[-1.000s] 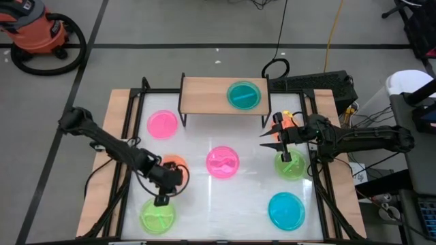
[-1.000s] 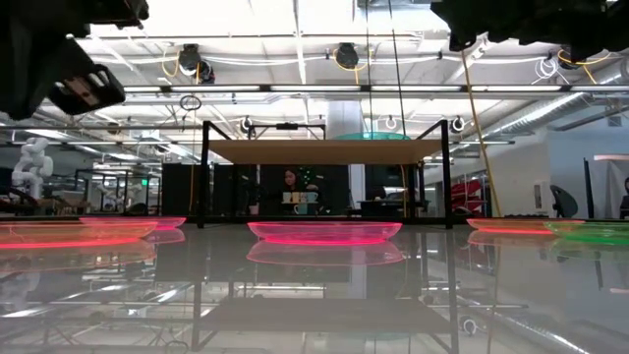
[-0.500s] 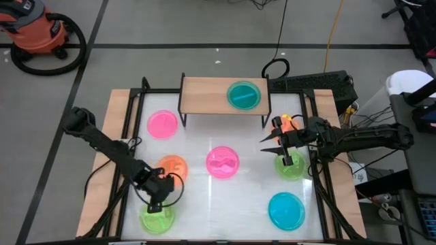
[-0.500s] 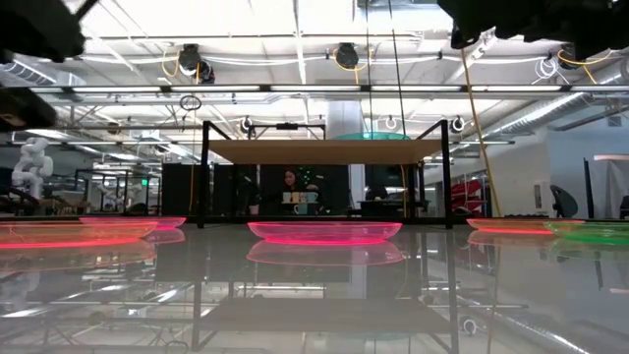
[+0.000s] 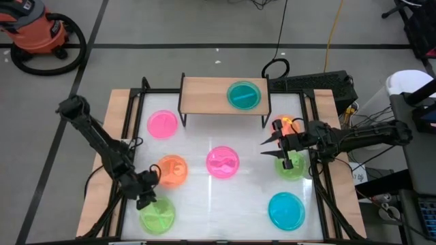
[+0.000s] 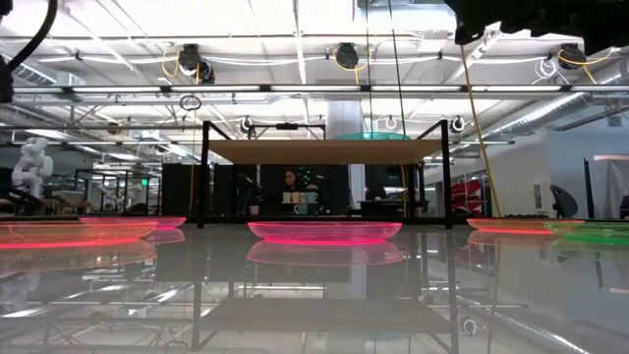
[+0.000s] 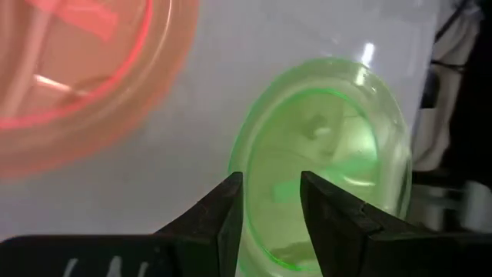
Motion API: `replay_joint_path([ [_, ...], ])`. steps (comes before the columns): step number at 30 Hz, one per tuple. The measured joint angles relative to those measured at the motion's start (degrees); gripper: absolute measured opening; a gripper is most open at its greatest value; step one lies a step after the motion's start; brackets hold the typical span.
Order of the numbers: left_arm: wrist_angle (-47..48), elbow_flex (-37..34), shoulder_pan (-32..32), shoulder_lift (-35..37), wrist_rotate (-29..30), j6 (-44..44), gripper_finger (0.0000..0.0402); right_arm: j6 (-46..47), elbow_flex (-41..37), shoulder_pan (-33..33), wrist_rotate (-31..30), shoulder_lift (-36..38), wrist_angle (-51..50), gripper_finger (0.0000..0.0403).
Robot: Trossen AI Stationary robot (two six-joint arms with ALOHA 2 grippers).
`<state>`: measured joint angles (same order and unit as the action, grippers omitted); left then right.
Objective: Place and stack plates onto a shelf
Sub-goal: Stack the bottom green plate on top of the blue plate on the shelf
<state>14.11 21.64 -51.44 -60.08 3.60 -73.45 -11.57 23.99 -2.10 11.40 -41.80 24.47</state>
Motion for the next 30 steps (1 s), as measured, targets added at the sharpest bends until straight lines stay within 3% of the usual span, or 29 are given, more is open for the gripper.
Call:
replay_joint_path([
  [8, 3.6, -2.3, -2.1, -0.3, -0.5, -6.2, 0.0136, -0.2, 0.0, -1.8, -2.6, 0.0, -0.6, 0.0128],
  [18, -0.8, -2.3, -2.2, -0.4, -0.5, -6.7, 0.0136, -0.4, 0.0, -1.9, -4.1, 0.0, -1.2, 0.0128],
  [30, -4.0, -2.0, -2.2, -7.2, 0.1, -7.9, 0.0136, -0.4, 0.0, -1.9, -4.2, 0.0, -1.2, 0.0128],
])
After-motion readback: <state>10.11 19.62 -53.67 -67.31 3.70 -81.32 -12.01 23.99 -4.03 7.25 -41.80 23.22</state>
